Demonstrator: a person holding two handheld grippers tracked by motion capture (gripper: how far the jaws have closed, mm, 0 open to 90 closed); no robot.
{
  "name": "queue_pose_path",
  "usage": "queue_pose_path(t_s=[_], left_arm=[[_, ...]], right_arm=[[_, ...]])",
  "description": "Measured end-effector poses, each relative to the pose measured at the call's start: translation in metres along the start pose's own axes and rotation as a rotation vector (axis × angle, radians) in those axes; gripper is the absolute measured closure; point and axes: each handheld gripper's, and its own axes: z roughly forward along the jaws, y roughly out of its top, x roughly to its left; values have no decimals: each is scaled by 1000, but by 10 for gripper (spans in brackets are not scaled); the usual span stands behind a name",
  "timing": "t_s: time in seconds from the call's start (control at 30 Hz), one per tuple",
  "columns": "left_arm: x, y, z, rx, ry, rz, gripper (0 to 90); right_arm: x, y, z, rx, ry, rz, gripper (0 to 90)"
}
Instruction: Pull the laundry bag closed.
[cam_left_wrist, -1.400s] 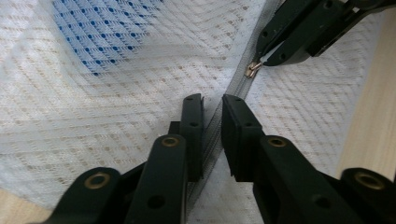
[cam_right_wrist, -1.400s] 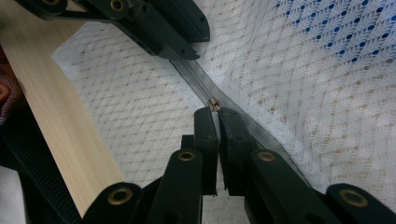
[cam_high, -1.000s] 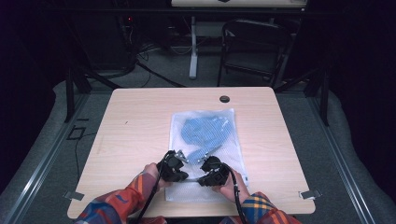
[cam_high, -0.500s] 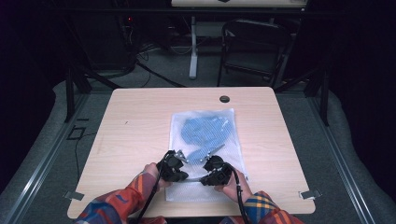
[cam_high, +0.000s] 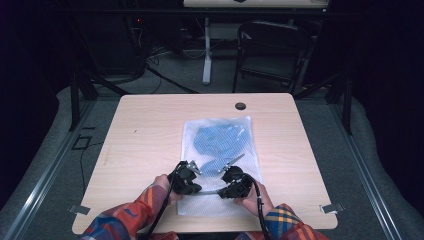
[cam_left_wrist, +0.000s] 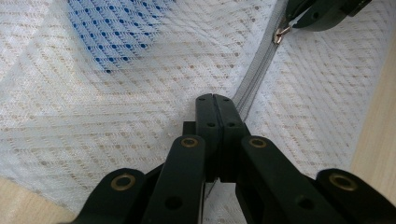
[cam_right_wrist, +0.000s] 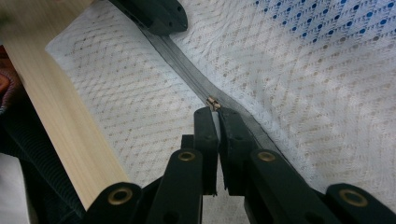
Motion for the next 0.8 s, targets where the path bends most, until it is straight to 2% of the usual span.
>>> queue_pose_path(t_s=[0.5,0.67,0.8], left_arm=[[0,0,0,3,-1,3,900],[3,-1,-1,-8,-20,-37,900],[2,0,-1,-10,-9,-36,900]], right_arm=[[-4,-7,-5,1,-12,2,869],[-3,-6,-4,1,-6,9,869],[-2,-5,-3,1,-12,6,869]])
